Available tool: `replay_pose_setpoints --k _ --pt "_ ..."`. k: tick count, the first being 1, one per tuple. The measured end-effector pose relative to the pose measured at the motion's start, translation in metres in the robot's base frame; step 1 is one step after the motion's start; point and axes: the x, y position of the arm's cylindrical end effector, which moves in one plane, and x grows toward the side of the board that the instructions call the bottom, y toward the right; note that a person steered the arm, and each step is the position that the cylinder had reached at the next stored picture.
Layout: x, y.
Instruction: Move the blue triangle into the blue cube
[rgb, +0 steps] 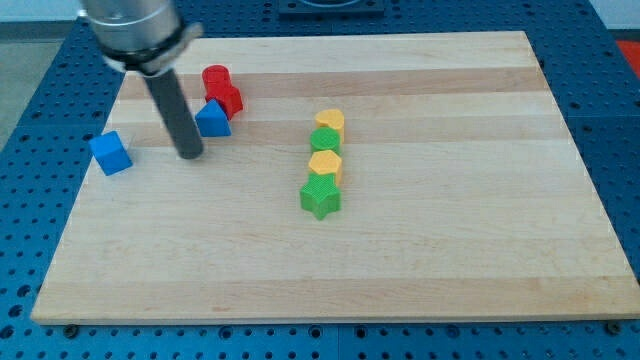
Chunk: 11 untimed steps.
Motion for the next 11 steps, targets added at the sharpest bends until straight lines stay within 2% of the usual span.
replay_pose_setpoints --k 1,2,3,6,7,8,9,10,11 --pt "-0.008 0.060" --pt "-0.036 0.099" --pt "-0.058 0.089" --pt "-0.046 -0.062" --pt "-0.041 -0.070" --pt "-0.040 -0.023" --pt "-0.022 -0.003" --pt "0.003 -0.009" --pt "0.002 -0.026"
